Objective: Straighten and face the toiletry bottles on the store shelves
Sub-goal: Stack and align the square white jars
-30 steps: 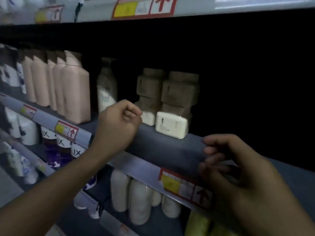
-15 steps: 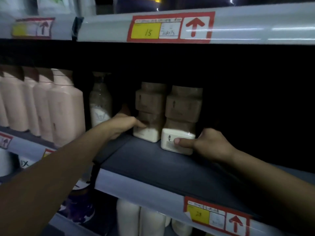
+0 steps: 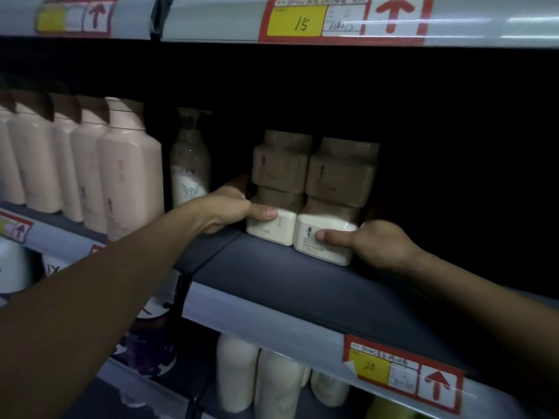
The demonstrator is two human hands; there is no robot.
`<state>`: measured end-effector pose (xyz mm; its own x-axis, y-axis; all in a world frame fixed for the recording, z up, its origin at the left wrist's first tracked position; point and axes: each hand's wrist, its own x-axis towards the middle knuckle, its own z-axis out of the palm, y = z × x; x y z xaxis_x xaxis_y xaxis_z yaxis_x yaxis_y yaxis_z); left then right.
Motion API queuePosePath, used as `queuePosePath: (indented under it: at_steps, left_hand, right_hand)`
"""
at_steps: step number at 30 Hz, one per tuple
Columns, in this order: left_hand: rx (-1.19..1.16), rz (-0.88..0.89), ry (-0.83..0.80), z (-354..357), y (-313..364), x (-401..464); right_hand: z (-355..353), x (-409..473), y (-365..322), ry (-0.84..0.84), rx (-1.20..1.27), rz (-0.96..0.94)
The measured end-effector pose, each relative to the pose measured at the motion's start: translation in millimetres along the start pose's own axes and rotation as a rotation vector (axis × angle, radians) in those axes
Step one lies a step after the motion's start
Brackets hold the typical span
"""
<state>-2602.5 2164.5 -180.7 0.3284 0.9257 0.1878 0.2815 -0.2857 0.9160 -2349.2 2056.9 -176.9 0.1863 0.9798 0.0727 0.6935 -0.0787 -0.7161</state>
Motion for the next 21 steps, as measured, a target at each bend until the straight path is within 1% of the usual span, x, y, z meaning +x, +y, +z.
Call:
queuePosePath:
  at_steps: [5,9,15,21]
  left_hand:
    - [0.044,0.052,-0.045,1,7,-22]
    - [0.007,0.051,-0.035,6,8,-43]
    - [-0.016,0.123,-0.020,16,11,-69]
    - [-0.007,0.158,-0.027,26,17,-91]
  right_hand:
    - [-8,-12,9,0.003,-0.003,-0.125]
    - [-10,-18,21,-0.003,0.031,-0.238]
    - [-13,-25,42,0.059,0.027,-0.282]
    - [-24,-66,36,0.094,0.083,-0.332]
